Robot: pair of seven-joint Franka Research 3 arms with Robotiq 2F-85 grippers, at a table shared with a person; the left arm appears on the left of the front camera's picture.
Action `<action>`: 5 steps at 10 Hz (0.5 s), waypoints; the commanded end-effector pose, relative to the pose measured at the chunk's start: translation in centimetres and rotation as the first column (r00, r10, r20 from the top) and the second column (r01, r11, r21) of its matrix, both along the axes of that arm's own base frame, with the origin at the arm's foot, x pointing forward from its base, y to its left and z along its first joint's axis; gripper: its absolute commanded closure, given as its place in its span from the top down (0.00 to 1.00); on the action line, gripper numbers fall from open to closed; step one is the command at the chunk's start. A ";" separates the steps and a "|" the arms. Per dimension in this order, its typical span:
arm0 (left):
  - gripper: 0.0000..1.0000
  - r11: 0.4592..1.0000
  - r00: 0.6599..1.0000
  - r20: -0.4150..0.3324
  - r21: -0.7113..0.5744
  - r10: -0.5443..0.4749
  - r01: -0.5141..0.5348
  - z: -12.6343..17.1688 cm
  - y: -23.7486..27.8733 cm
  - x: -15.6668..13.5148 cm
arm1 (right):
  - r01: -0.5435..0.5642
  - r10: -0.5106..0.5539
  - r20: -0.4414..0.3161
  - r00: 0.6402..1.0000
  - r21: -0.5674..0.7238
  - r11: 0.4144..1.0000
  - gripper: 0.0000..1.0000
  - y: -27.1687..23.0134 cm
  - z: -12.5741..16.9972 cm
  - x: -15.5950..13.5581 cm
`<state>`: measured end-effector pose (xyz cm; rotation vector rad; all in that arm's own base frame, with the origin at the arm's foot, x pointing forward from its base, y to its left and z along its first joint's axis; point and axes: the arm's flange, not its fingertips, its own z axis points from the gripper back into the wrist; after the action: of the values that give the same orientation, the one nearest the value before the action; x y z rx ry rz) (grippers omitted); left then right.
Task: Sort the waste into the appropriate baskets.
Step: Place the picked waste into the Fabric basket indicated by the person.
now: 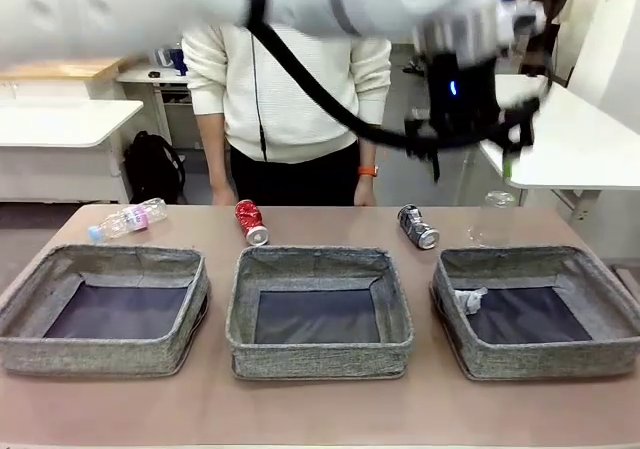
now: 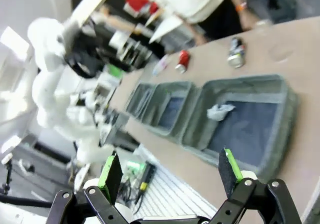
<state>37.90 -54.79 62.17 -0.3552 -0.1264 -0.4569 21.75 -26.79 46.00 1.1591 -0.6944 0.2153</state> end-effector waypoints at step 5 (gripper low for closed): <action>1.00 0.955 0.983 -0.152 -0.263 0.100 -0.138 8.0 27.8 -3.8 | -0.175 0.187 -0.193 0.963 0.081 0.981 1.00 18.0 3.1 4.6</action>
<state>33.91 -31.70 72.93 -0.5661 -0.1114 -0.2899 26.50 -10.67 48.45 1.2876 -0.4269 0.2959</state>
